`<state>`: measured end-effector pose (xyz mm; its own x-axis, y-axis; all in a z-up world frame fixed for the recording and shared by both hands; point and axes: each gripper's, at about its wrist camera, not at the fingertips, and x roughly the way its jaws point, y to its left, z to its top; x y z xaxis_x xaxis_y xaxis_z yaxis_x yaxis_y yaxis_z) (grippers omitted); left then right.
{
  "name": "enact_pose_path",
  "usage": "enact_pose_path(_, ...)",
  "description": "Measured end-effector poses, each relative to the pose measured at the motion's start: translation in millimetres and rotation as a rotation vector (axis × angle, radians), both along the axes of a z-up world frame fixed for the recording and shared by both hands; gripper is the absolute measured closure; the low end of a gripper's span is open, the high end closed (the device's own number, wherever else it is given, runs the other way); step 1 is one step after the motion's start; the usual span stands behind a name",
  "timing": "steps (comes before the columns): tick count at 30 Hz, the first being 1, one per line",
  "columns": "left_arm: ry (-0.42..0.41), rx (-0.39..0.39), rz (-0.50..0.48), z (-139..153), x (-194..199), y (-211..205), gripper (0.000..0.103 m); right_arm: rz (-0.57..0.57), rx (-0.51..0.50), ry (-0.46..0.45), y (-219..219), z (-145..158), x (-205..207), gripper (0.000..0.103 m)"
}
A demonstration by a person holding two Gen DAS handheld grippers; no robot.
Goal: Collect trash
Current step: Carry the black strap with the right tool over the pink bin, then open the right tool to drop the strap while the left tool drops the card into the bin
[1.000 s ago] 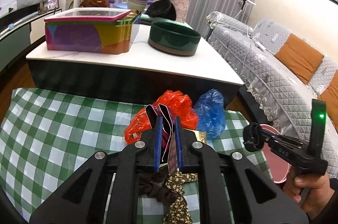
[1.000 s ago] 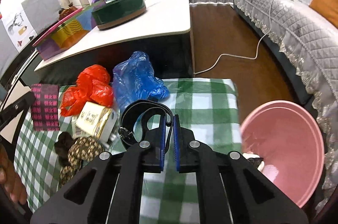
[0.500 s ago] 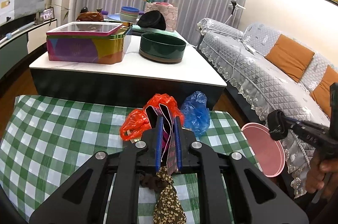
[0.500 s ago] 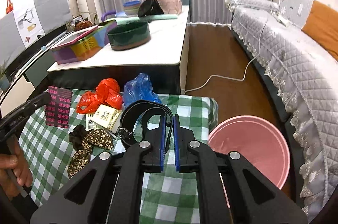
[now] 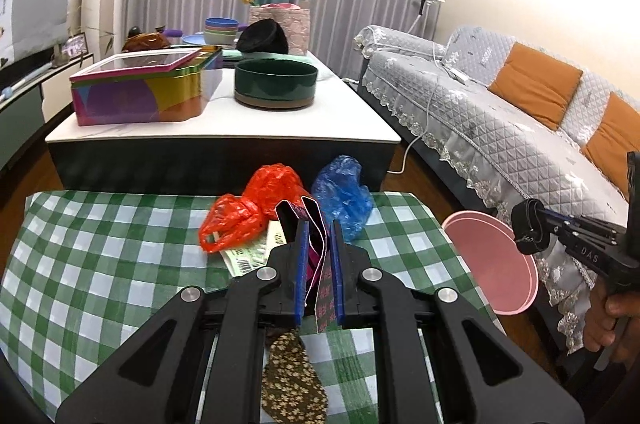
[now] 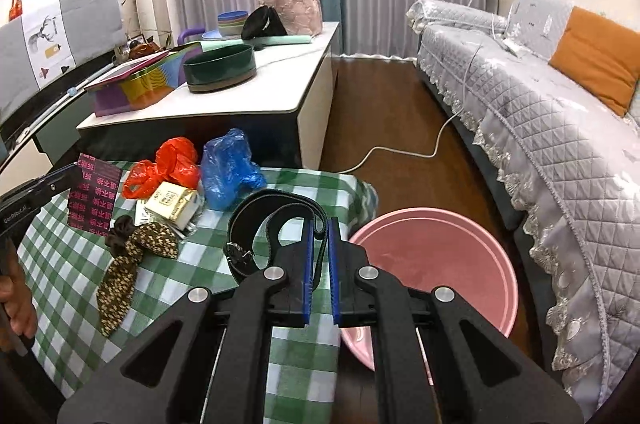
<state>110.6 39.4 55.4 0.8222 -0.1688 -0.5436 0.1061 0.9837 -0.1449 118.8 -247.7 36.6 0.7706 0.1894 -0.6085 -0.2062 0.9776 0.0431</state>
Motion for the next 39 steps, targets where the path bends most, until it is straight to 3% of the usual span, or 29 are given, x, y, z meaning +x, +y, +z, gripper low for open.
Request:
enact_pose_path(30,-0.004,0.002,-0.131,16,7,-106,0.093,-0.143,0.084,-0.063,-78,23,-8,0.096)
enact_pose_path(39,0.000,0.012,-0.155,15,14,-125,0.093,-0.181,0.032,-0.109,-86,32,-6,0.096)
